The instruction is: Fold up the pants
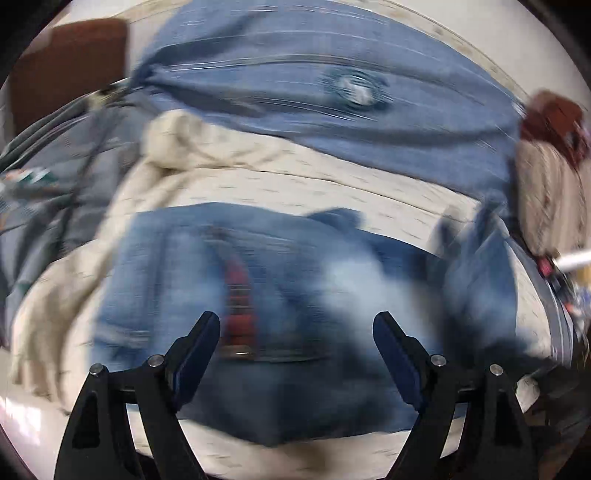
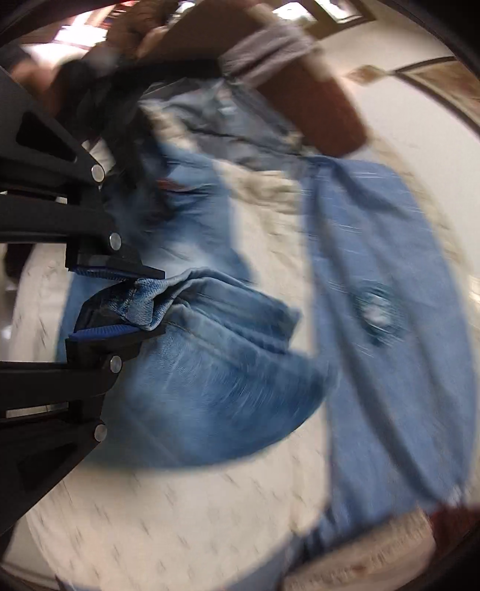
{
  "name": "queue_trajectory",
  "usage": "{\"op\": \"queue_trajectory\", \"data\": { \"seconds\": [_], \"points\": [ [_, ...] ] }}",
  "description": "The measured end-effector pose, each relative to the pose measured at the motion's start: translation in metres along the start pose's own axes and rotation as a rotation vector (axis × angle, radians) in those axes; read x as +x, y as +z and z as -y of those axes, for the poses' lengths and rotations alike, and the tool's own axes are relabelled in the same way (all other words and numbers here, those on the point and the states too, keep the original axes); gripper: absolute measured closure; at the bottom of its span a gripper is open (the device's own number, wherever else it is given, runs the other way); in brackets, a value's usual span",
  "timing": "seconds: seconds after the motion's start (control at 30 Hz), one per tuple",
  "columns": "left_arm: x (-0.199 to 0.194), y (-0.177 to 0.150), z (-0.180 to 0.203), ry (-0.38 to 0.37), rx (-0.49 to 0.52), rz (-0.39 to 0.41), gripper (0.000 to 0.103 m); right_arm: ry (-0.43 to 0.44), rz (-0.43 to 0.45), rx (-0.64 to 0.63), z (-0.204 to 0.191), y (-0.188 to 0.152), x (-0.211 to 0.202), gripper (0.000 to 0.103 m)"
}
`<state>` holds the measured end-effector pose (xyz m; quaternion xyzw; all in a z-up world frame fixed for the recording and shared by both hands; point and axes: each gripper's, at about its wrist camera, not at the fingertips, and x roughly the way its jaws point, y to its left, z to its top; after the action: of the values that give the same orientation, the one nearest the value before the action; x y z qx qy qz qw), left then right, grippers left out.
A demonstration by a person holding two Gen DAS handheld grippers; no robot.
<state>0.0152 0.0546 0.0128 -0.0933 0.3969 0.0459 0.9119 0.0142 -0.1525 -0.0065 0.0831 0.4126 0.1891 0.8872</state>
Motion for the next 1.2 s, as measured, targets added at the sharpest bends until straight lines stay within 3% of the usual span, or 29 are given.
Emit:
{"op": "queue_trajectory", "data": {
  "seconds": [0.1, 0.13, 0.17, 0.2, 0.23, 0.33, 0.47, 0.57, 0.63, 0.7, 0.77, 0.93, 1.13, 1.17, 1.2],
  "points": [
    [-0.001, 0.001, -0.021, 0.027, -0.037, -0.012, 0.017, 0.07, -0.146, 0.01, -0.001, -0.025, 0.065, 0.065],
    [-0.002, 0.001, -0.026, 0.025, -0.044, -0.024, 0.017, 0.091, -0.14, 0.029, 0.003, -0.03, 0.069, 0.061],
    [-0.006, -0.001, -0.025, 0.02, -0.05, -0.021, 0.017, 0.115, -0.109, 0.032, 0.003, -0.03, 0.063, 0.033],
    [-0.009, -0.001, -0.026, 0.012, -0.057, -0.018, 0.017, 0.139, -0.109, 0.034, 0.004, -0.03, 0.057, 0.023],
    [-0.01, 0.001, -0.025, -0.004, -0.068, -0.021, 0.017, 0.164, -0.103, 0.03, 0.004, -0.028, 0.047, 0.021],
    [-0.01, 0.009, -0.01, -0.107, -0.082, -0.032, 0.017, 0.19, -0.025, 0.031, 0.018, -0.022, 0.009, 0.021],
    [-0.009, 0.017, 0.019, -0.212, -0.071, -0.034, 0.017, 0.199, 0.061, 0.166, 0.059, -0.016, -0.018, 0.021],
    [0.001, 0.026, 0.043, -0.334, -0.087, -0.059, 0.017, 0.264, -0.006, 0.216, 0.073, -0.022, 0.002, 0.021],
    [0.017, 0.035, 0.063, -0.423, -0.092, -0.106, 0.017, 0.24, -0.063, 0.243, 0.08, -0.027, 0.024, 0.022],
    [0.032, 0.04, 0.078, -0.465, -0.098, -0.156, 0.017, 0.265, -0.062, 0.271, 0.086, -0.033, 0.031, 0.022],
    [0.052, 0.04, 0.092, -0.476, -0.101, -0.214, 0.018, 0.29, -0.045, 0.271, 0.087, -0.032, 0.029, 0.022],
    [0.085, 0.03, 0.107, -0.48, -0.105, -0.316, 0.036, 0.329, -0.028, 0.266, 0.093, -0.033, 0.027, 0.022],
    [0.111, 0.021, 0.114, -0.454, -0.101, -0.368, 0.039, 0.371, -0.032, 0.295, 0.101, -0.037, 0.03, 0.022],
    [0.111, 0.02, 0.113, -0.454, -0.102, -0.37, 0.044, 0.372, -0.031, 0.298, 0.101, -0.037, 0.031, 0.022],
    [0.112, 0.019, 0.114, -0.446, -0.091, -0.368, 0.056, 0.375, -0.032, 0.301, 0.103, -0.037, 0.029, 0.022]
  ]
}}
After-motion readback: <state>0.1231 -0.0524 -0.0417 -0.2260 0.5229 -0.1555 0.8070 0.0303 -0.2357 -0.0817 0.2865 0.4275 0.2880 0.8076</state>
